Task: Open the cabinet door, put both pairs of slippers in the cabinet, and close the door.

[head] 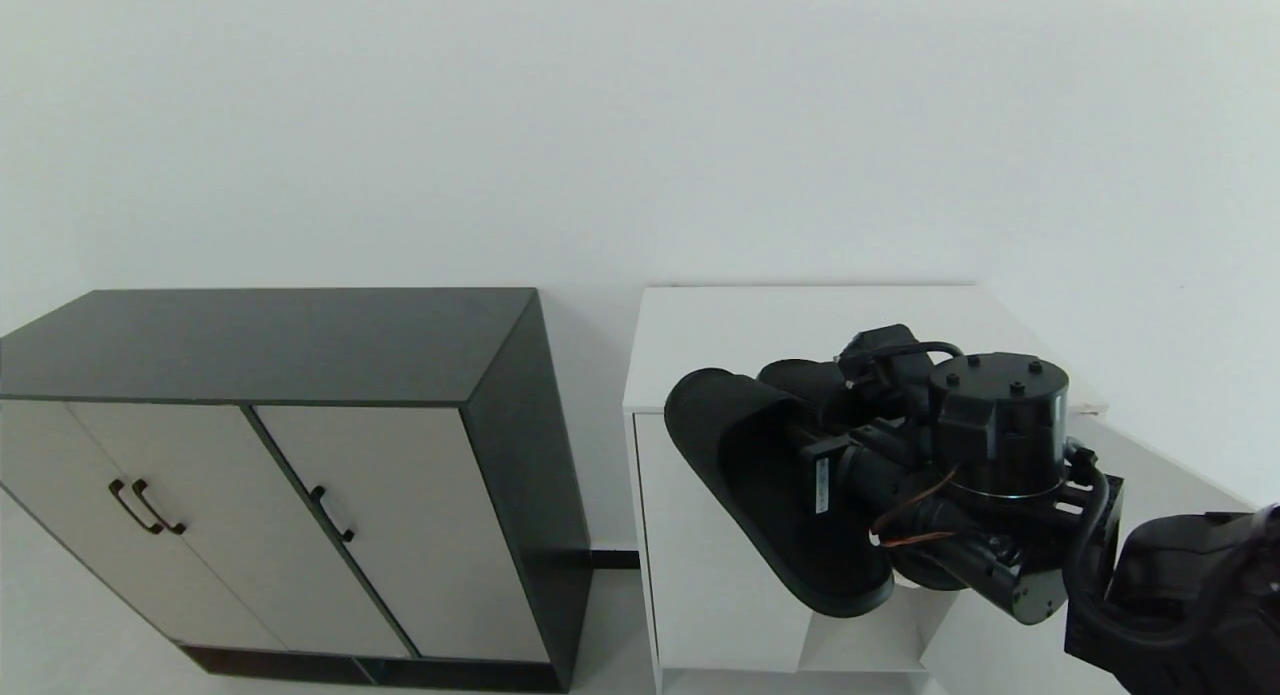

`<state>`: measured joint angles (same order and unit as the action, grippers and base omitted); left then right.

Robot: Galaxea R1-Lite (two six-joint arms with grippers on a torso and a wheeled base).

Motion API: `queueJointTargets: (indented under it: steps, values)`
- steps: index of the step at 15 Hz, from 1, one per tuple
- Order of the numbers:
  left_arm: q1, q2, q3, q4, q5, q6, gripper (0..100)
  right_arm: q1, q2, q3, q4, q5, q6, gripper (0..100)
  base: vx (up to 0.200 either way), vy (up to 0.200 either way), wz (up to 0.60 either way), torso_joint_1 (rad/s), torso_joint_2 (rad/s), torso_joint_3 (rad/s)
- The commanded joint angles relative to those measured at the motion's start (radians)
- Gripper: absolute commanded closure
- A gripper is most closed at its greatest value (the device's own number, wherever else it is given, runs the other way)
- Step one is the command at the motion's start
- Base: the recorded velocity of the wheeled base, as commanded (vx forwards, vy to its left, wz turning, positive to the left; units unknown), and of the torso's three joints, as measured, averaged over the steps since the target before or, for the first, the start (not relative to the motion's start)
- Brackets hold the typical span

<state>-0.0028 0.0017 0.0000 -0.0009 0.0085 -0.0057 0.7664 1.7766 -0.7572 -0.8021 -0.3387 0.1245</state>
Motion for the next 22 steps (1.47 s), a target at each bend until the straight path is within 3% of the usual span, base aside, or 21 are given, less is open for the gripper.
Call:
queueJointTargets:
  steps: [1,11,22]
  values:
    - [0.000,0.000,0.000,-0.001,0.001,0.000,100,0.001,0.007,-0.001,0.000,0.000,0.000,100,0.000,0.000,0.00,0.000,0.00,0.000]
    - [0.000,0.000,0.000,0.001,-0.001,0.001,100,0.001,0.018,0.001,-0.009,0.000,0.000,100,0.000,0.000,0.00,0.000,0.00,0.000]
    - [0.000,0.000,0.000,0.001,-0.002,0.001,100,0.001,0.032,0.038,-0.069,0.000,-0.048,100,0.000,-0.200,0.00,0.002,0.00,0.003]
